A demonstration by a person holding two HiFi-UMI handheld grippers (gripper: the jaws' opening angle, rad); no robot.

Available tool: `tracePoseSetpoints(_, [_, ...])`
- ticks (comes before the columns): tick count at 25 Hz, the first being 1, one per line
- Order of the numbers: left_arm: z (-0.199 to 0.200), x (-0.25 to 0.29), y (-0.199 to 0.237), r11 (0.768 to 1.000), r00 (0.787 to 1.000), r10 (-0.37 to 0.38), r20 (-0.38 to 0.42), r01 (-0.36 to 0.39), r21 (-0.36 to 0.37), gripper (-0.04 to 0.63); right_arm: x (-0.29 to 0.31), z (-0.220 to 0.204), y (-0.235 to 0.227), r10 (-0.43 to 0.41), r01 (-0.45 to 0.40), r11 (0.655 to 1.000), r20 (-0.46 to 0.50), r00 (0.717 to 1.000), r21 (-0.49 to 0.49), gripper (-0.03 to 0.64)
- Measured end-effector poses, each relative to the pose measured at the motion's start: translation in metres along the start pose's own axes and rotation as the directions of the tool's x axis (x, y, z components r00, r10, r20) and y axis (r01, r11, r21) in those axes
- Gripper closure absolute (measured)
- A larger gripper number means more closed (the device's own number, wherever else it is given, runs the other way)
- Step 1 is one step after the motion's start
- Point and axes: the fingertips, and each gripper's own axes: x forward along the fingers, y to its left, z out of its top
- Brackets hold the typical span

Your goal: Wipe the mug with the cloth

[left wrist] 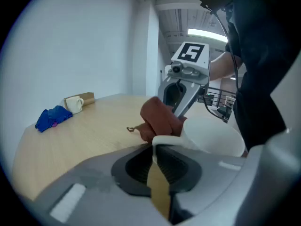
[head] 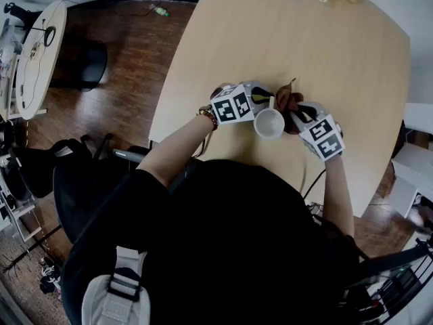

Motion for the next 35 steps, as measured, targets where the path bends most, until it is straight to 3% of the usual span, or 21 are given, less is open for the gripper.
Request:
tracePoseSetpoints(4, [-0.004, 0.004, -0.001, 1.000, 1.000, -0.011, -0.008, 0.011, -0.005, 0.568, -0.020, 0.030, 0.011, 0.075, -0.072, 0.995, 0.057, 0.996, -0.065, 0.554])
tracePoseSetpoints(8, [-0.002, 0.005, 0.004, 1.000, 1.000, -0.017, -0.010, 0.017, 0.002, 0.566, -0.015, 0.035, 0.015, 0.135, -0.132, 0.987, 0.032, 0.990, -0.097, 0.555])
tracePoseSetpoints(18, [-0.003, 0.003, 0.006, 1.000, 1.000, -0.026, -0.006, 0.026, -0.007, 0.565, 0.013, 0.029, 0.014, 0.292, -0.293, 0.956, 0.047, 0.955, 0.025, 0.560])
tracePoseSetpoints(26, [-0.003, 0.004, 0.004, 1.000, 1.000, -0.019, -0.013, 0.019, -0.005, 0.563, 0.015, 0.021, 0.021, 0.465, -0.465, 0.881, 0.021, 0.885, 0.085, 0.561])
tracePoseSetpoints(31, [-0.003, 0.002, 0.005, 1.000, 1.000, -0.006, -0.016, 0.006, -0.011, 0.562, 0.019, 0.016, 0.021, 0.504, -0.500, 0.856, 0.011, 0.864, 0.133, 0.561])
tracePoseSetpoints(35, [-0.005, 0.001, 0.005, 1.000, 1.000, 0.009, -0.020, -0.009, -0.015, 0.561, 0.023, 0.004, 0.023, 0.498, -0.489, 0.858, -0.019, 0.867, 0.159, 0.561])
